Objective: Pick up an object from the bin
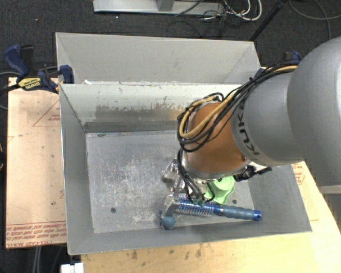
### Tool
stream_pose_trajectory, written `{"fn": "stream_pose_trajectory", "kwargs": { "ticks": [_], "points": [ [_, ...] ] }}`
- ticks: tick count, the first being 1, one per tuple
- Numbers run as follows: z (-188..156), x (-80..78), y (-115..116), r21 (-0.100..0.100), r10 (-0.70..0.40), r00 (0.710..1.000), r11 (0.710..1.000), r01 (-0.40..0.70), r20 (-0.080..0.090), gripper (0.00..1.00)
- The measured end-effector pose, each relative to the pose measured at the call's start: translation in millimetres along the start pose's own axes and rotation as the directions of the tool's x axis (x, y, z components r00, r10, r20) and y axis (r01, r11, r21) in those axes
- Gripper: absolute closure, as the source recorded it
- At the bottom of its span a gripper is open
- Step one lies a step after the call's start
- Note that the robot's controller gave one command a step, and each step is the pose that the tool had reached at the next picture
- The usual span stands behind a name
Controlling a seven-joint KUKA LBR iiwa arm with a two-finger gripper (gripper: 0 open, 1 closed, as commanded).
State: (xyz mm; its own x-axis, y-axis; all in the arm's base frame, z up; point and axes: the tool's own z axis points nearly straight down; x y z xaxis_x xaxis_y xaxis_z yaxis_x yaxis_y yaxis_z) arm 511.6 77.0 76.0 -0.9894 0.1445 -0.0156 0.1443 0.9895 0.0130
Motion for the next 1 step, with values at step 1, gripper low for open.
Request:
{"fn": "stream_pose_trajectory", "kwargs": {
  "ticks": [1],
  "points": [
    [-26.0,-9.4,-65.9,0.014,-0.018,1.000,1.000,0.018,-0.011,0.00]
  ]
}}
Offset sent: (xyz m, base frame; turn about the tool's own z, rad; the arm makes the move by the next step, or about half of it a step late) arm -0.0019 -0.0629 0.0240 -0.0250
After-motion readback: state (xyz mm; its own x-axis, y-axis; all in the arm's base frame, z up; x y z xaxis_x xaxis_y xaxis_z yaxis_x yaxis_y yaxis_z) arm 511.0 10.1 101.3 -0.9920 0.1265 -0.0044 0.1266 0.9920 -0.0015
